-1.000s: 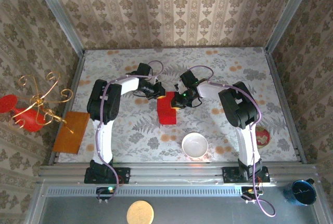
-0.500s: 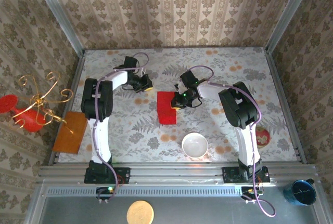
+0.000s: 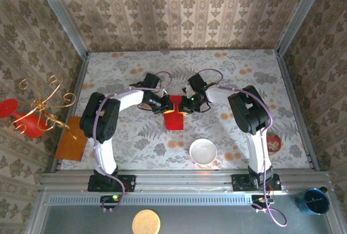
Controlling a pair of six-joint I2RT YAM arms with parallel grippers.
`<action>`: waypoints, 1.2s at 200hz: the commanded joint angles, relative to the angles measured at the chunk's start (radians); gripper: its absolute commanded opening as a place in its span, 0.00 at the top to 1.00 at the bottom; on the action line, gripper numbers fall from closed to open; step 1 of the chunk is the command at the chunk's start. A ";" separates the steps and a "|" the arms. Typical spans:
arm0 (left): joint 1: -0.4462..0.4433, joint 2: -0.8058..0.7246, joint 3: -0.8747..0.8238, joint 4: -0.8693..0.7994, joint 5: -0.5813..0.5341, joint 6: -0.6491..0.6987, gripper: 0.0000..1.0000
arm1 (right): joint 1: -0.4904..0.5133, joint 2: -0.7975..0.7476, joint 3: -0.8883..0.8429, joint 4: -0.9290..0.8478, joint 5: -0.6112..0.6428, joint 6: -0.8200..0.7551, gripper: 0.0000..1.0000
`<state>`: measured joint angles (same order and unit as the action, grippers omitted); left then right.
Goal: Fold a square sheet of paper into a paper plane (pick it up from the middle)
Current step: First fold the square sheet of paper in half at the center of the table.
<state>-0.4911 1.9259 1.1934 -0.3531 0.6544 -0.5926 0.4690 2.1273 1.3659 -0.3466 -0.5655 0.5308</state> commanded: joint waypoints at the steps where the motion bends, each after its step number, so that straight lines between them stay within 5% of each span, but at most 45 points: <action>1: -0.013 0.015 0.003 -0.005 0.028 -0.012 0.92 | -0.011 0.099 -0.083 -0.210 0.174 0.012 0.92; 84: 0.011 0.041 -0.086 -0.138 -0.060 0.111 0.92 | -0.012 0.091 -0.102 -0.222 0.204 0.005 0.93; 140: 0.098 -0.116 -0.272 -0.146 -0.121 0.118 0.93 | -0.012 0.090 -0.094 -0.233 0.217 -0.001 0.92; 186: 0.063 -0.249 -0.214 -0.072 -0.057 0.062 0.93 | -0.013 0.083 -0.090 -0.235 0.220 -0.002 0.92; 240: -0.026 -0.111 -0.134 0.020 -0.022 0.007 0.93 | -0.012 0.083 -0.094 -0.223 0.219 0.009 0.92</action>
<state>-0.4675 1.7447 1.0286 -0.3626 0.6064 -0.5507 0.4690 2.1197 1.3510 -0.3408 -0.5640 0.5308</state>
